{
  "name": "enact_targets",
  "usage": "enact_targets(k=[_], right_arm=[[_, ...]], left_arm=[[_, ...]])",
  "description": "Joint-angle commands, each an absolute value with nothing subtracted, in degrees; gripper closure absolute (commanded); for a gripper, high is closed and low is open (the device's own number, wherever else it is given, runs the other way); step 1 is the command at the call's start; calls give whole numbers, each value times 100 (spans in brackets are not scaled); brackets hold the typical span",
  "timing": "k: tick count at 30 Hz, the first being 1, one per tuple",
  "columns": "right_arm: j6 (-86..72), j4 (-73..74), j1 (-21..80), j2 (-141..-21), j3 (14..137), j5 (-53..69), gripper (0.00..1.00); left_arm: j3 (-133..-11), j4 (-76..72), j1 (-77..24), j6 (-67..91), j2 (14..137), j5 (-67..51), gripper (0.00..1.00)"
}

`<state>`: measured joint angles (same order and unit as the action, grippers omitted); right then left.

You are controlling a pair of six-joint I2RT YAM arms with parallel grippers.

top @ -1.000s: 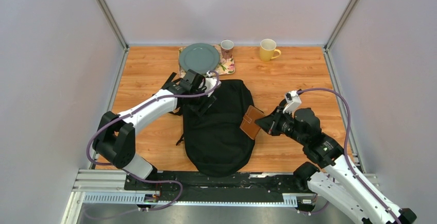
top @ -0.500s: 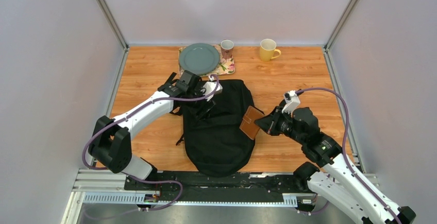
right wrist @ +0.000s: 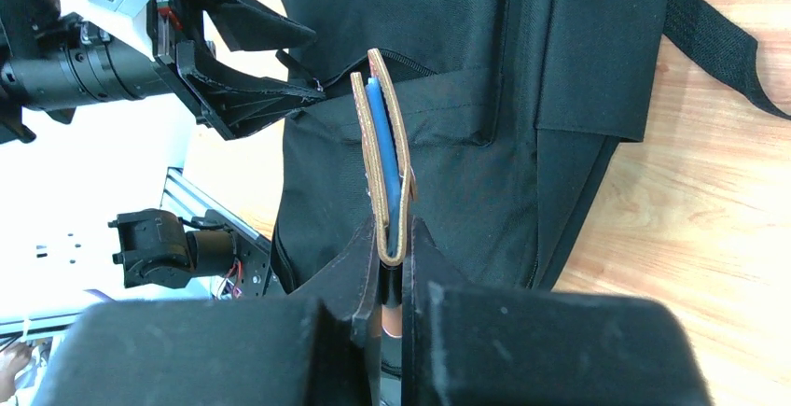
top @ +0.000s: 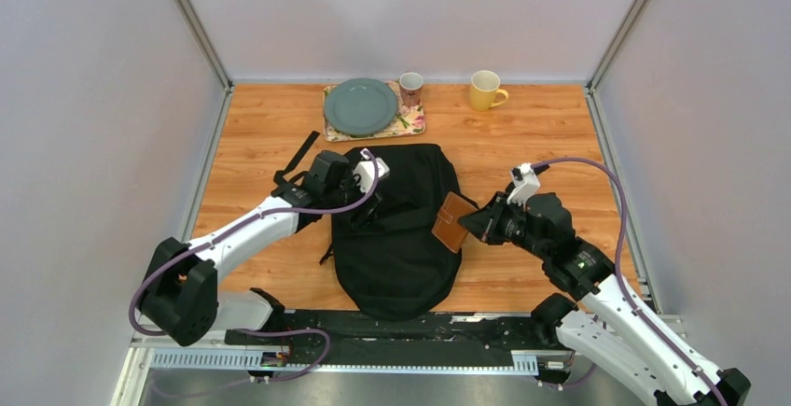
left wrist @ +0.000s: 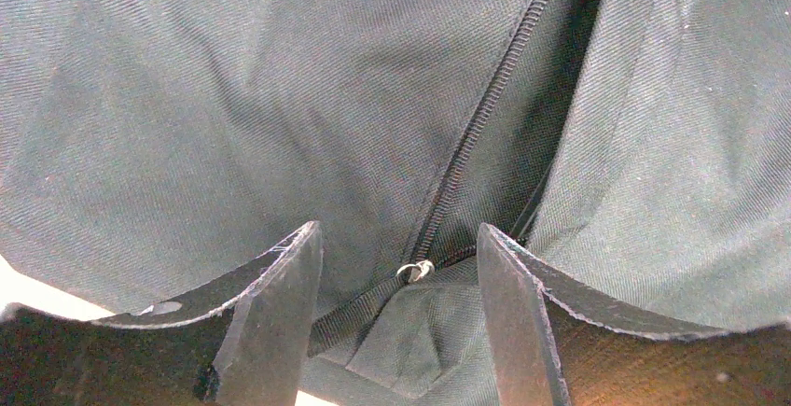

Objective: Pack the student bag
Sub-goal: Place the personal item in the student bag.

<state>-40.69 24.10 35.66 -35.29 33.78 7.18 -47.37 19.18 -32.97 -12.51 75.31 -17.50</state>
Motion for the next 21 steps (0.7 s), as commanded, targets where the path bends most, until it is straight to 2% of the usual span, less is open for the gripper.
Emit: enact_targets(k=[1,6,15,21], right_arm=[[-4122,1969,3586,-3542,3454,773,100],[-4157,1925,3586,-3595,3428,782,100],[-4210,1960,3586,-3612,3375,721,100],[-4201,1995,3577,-3647,3419,703,100]], left_arm=[[-4255,1100,-3445,-1002,7111,-1093,30],[-3815,159,-3612,-949,6865,-685,30],[-3946,-184,-3647,-650,7013,-1898,30],[-4368,325,-3709,-966,7505,-2233,30]])
